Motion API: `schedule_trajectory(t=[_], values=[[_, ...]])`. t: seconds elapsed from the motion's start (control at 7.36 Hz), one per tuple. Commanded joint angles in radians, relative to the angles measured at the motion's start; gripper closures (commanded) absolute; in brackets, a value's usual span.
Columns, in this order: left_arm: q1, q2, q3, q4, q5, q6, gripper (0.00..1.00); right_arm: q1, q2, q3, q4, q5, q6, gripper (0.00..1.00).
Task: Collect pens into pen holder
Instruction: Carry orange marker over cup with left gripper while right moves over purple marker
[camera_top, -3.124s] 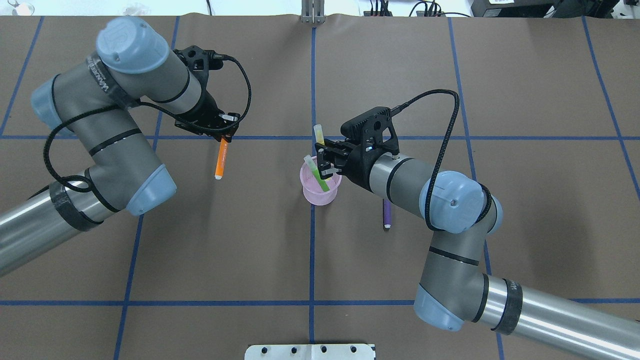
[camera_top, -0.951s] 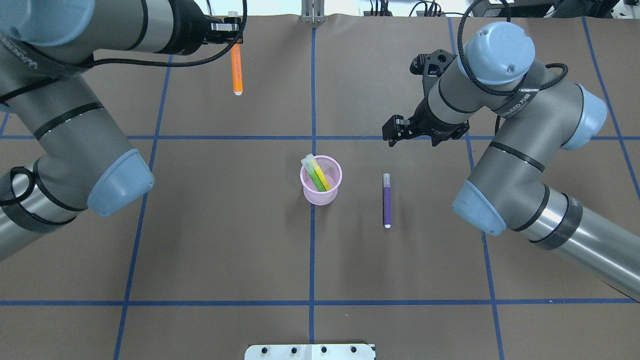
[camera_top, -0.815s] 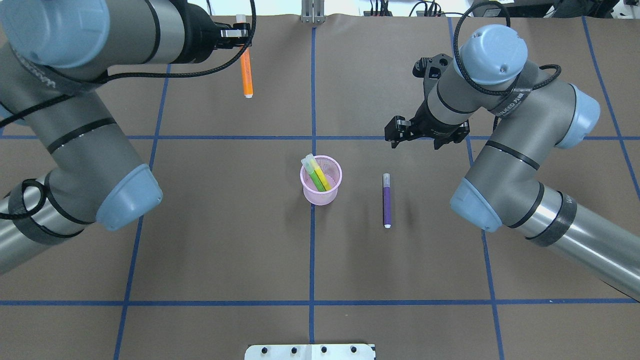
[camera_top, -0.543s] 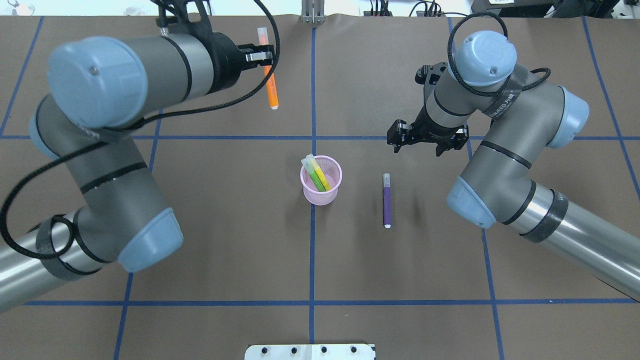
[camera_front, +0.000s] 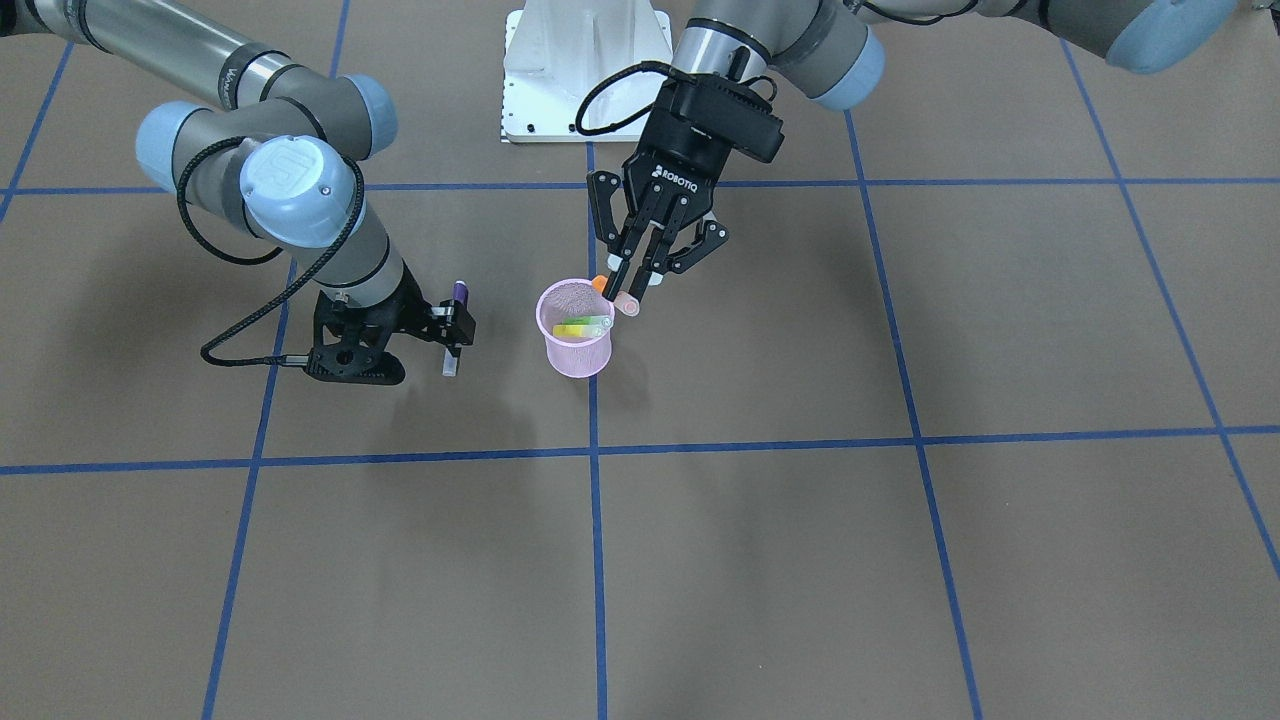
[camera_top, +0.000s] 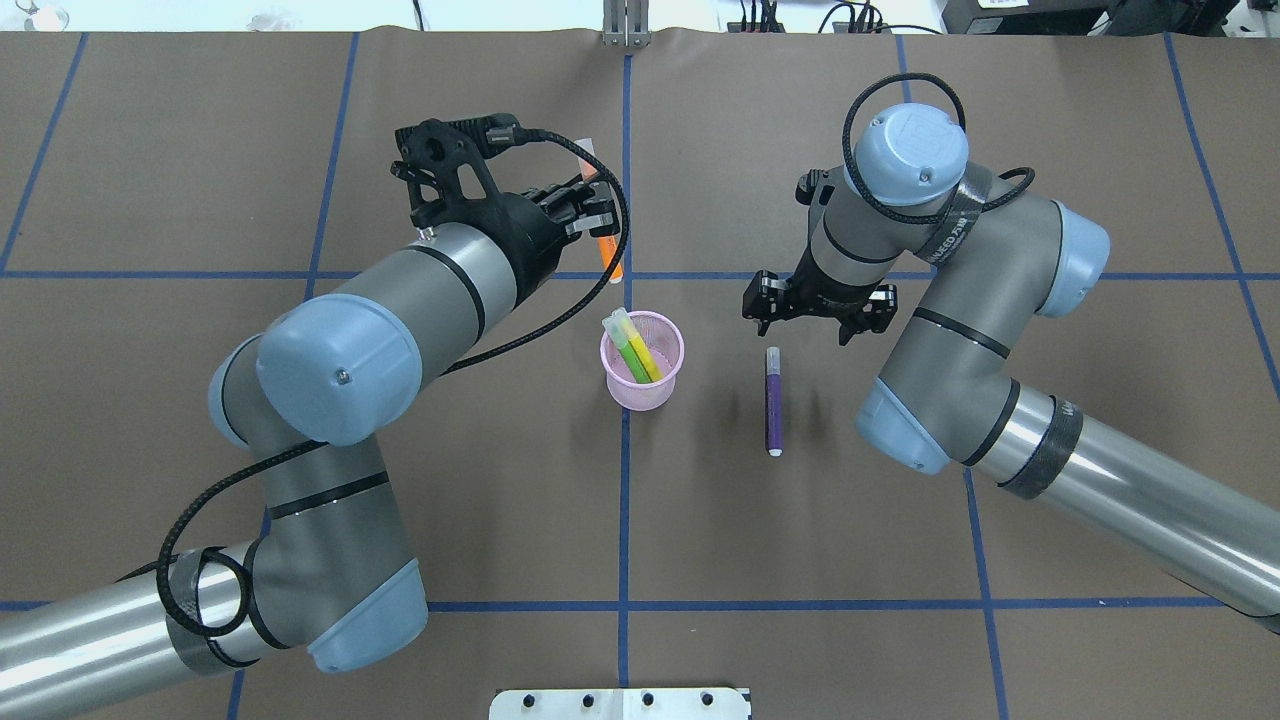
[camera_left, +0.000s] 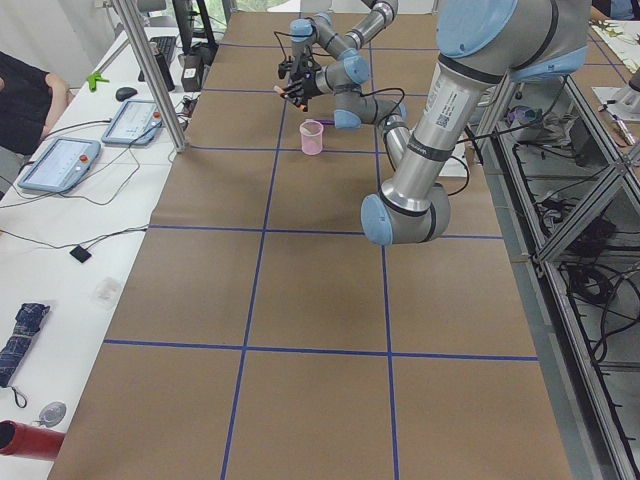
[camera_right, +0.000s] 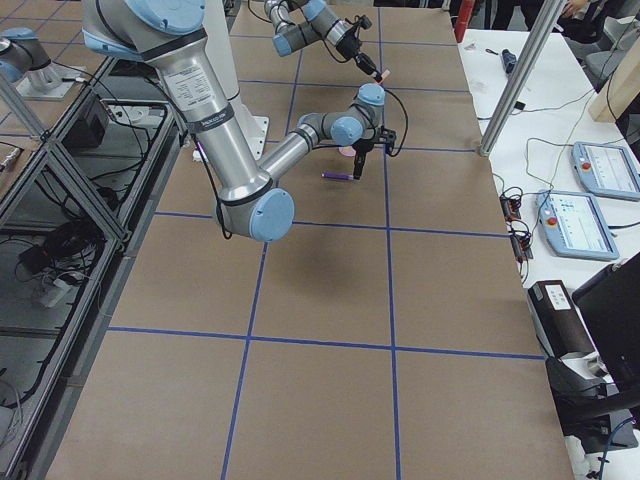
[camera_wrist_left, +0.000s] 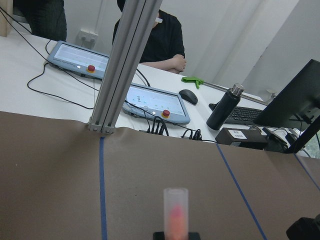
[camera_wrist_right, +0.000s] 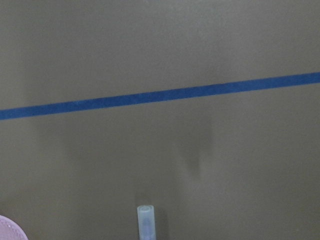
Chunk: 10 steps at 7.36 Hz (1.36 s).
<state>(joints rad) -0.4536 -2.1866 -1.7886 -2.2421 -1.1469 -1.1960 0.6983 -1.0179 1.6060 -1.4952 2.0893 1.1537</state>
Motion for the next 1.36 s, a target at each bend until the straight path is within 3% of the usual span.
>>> schedule_trajectory(t=[0.0,1.22], values=[[0.048,-0.002,0.037,-0.019,0.059,-0.002,1.0,-0.008,0.002,-0.029,0.029,-0.002,-0.006,0.0],[0.072,-0.082,0.231,-0.093,0.177,-0.001,1.0,-0.008,0.01,-0.064,0.082,-0.003,-0.054,0.0]])
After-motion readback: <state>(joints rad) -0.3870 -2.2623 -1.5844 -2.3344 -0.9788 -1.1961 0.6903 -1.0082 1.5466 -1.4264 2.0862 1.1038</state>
